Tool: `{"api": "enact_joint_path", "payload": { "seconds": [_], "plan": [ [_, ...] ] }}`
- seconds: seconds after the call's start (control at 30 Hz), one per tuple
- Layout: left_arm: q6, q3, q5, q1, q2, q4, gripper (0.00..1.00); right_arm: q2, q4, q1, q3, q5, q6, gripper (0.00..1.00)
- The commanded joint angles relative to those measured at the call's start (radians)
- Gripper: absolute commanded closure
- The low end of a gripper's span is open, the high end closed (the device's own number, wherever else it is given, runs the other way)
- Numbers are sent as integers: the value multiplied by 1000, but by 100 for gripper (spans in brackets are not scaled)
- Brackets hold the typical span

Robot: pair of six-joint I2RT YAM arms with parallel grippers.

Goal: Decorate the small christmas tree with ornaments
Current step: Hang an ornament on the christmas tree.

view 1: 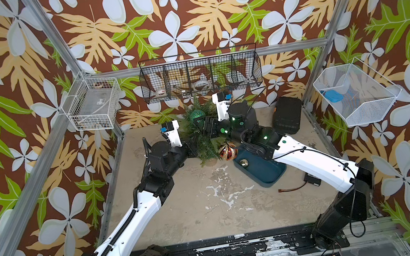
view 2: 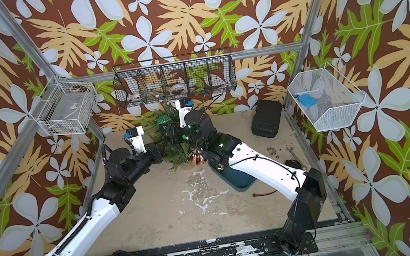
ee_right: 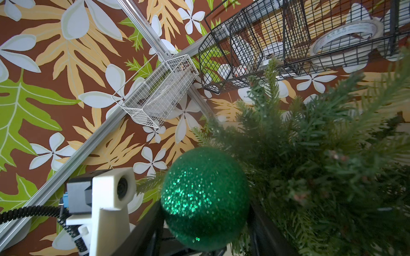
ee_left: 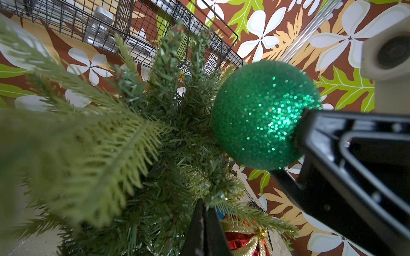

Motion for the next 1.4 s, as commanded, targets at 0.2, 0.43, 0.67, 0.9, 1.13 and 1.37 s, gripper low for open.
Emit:
{"api": "enact_joint_path", "payload": {
  "seconds": [0.2,0.43,0.67,0.9,1.13,1.37],
  "plan": [
    [-2,7,-9,10,-1,37,100,7,19,2,15,-5,-14,41],
    [-5,26,-9,10,25,34,100,26,1,1,38,8,-19,41],
    [-15,39,6,10,42,40,100,18,-13,0,24,49,-25,41],
    [-15,44,17,10,51,47,100,-14,-13,-2,-19,81,-22,41],
    [-15,58,28,10,68,50,100,-61,-5,-2,-72,94,-14,38],
    [-11,74,33,10,81,49,100,-80,-19,-2,-92,97,-1,27]
  ]
}}
